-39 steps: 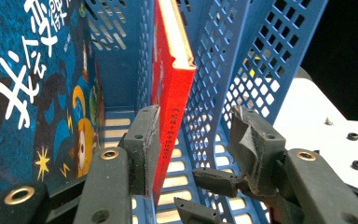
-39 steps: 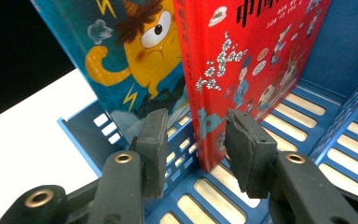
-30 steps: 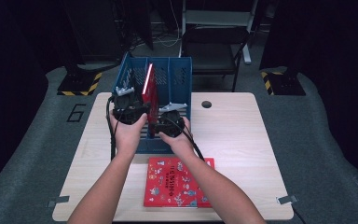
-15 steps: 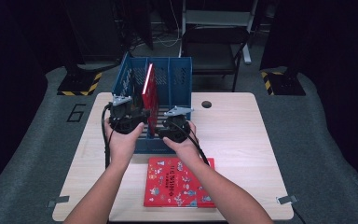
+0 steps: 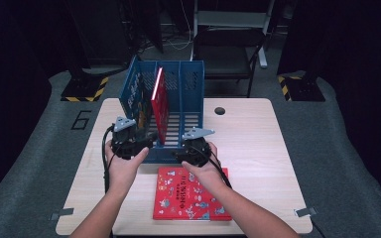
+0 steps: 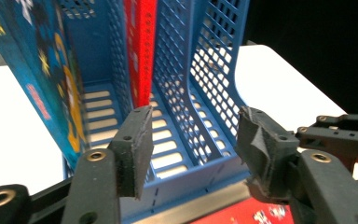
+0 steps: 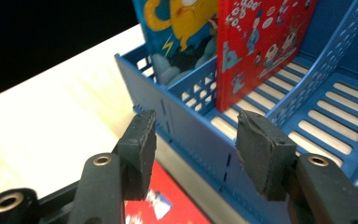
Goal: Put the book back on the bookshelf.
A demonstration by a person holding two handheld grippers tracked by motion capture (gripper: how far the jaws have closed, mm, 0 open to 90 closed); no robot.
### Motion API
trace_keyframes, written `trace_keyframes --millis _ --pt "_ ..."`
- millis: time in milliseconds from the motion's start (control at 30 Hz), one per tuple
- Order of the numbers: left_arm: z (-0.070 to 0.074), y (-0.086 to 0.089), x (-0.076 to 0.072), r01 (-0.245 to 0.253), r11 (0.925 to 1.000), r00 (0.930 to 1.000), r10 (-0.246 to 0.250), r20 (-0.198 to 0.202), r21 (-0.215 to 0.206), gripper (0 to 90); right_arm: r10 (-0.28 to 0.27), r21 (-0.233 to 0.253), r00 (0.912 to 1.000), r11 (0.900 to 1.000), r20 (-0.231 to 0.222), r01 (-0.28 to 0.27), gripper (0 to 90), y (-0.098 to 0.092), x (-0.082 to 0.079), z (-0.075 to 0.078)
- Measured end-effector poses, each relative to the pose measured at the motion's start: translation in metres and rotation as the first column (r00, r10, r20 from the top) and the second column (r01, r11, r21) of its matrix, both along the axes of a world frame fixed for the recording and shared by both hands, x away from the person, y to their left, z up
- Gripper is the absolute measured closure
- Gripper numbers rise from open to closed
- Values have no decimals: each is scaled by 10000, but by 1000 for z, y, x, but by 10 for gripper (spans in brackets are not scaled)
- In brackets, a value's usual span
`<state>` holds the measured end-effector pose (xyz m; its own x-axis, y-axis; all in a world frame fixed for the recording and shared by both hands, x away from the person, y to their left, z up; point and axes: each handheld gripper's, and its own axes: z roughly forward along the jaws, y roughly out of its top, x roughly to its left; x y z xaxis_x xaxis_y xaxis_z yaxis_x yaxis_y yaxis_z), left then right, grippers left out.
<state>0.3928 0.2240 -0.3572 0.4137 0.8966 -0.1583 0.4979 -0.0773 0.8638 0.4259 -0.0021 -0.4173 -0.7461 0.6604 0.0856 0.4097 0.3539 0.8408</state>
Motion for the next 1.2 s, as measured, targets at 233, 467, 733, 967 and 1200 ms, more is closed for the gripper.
trace_keyframes --millis 233,467,733,967,1200 --pt "-26 3 -15 884 9961 9959 -882 -214 77 418 255 -59 9996 9997 76 -254 459 -18 -29 -6" --pt "-56 12 -28 1542 9876 9852 -1558 -720 -283 464 -234 -167 9996 9996 -155 231 468 -53 -53 -24" --pt "-75 16 -36 1503 9886 9823 -1501 -1123 -75 378 -936 77 9935 9955 -651 943 468 -83 -70 -38" --pt "-83 15 -45 2034 9791 9687 -2015 -1449 -17 271 -1384 208 9877 9899 -731 1402 417 -104 -86 -34" --pt "-86 16 -60 2196 9749 9701 -2141 -1143 378 276 -1363 -23 9894 9907 -506 1364 335 -113 -99 -32"
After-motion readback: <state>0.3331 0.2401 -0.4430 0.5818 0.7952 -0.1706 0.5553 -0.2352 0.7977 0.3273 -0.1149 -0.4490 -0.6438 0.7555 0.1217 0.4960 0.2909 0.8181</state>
